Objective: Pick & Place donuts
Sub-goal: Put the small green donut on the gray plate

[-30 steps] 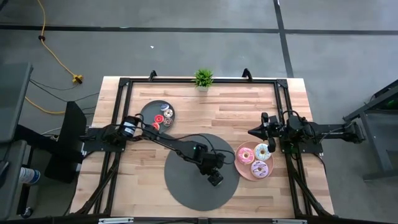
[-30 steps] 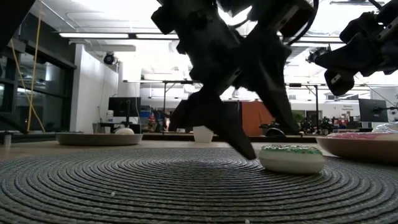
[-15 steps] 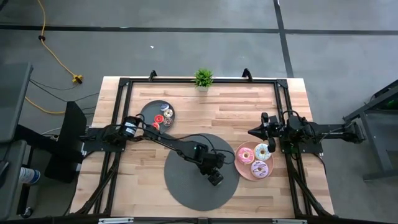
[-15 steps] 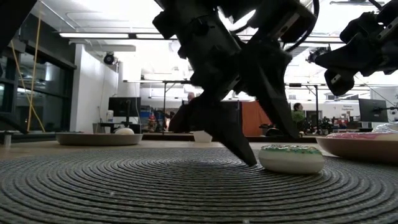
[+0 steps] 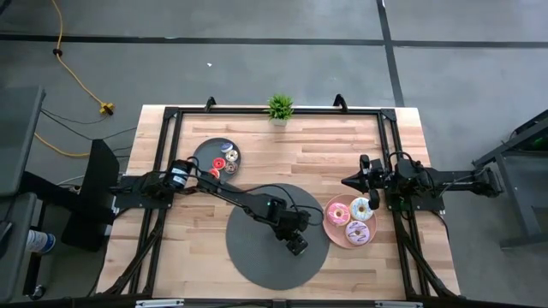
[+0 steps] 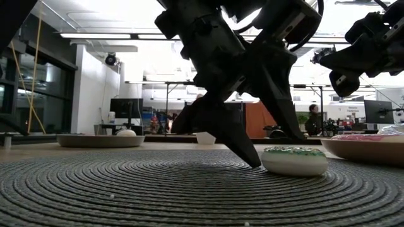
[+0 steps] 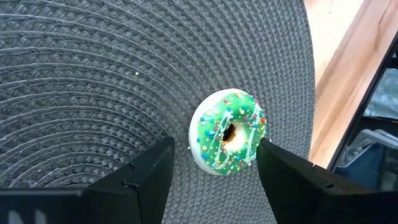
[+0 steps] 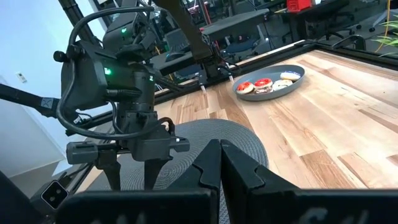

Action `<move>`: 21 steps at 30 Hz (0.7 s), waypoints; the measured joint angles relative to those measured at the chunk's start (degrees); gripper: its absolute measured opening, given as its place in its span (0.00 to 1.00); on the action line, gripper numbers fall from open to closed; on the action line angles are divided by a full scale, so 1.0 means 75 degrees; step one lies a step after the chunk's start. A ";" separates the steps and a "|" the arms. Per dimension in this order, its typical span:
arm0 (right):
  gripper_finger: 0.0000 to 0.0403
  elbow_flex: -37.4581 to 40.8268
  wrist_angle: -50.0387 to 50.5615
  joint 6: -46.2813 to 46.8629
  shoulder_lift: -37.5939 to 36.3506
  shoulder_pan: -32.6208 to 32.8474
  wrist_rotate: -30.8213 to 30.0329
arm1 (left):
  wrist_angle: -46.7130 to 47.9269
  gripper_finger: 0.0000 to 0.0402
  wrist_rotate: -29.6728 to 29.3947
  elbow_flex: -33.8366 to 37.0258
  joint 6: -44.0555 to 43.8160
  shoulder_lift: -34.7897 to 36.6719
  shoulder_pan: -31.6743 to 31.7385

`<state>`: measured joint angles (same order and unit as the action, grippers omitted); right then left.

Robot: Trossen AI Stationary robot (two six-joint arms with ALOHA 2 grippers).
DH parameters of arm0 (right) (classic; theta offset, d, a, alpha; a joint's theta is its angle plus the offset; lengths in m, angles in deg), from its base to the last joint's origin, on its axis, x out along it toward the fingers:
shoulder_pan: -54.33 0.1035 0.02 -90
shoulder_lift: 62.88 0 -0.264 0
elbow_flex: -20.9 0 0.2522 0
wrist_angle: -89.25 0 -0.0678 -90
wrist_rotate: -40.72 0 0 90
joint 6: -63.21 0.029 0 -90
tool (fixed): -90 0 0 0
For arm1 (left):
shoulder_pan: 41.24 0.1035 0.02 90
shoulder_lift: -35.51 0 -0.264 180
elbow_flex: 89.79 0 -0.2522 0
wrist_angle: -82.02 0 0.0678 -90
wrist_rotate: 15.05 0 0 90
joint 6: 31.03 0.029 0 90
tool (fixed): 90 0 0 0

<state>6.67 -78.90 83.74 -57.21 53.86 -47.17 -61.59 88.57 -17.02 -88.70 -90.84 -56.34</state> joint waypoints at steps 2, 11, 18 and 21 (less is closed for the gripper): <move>0.00 0.0000 0.0000 0.0000 0.0000 0.0000 0.0002 | 0.0005 0.54 0.0022 0.0000 0.0003 -0.0001 0.0000; 0.00 0.0000 0.0000 -0.0003 0.0000 0.0000 0.0003 | 0.0039 0.37 0.0109 0.0000 0.0050 -0.0001 -0.0003; 0.00 0.0001 0.0000 0.0000 0.0000 0.0000 0.0000 | 0.0039 0.30 0.0109 0.0000 0.0050 -0.0001 0.0005; 0.00 0.0002 0.0000 -0.0003 0.0000 0.0000 0.0000 | 0.0039 0.28 0.0106 0.0000 0.0050 0.0000 0.0006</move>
<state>6.69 -78.90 83.72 -57.21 53.86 -47.17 -61.30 89.36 -17.02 -88.33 -90.84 -56.29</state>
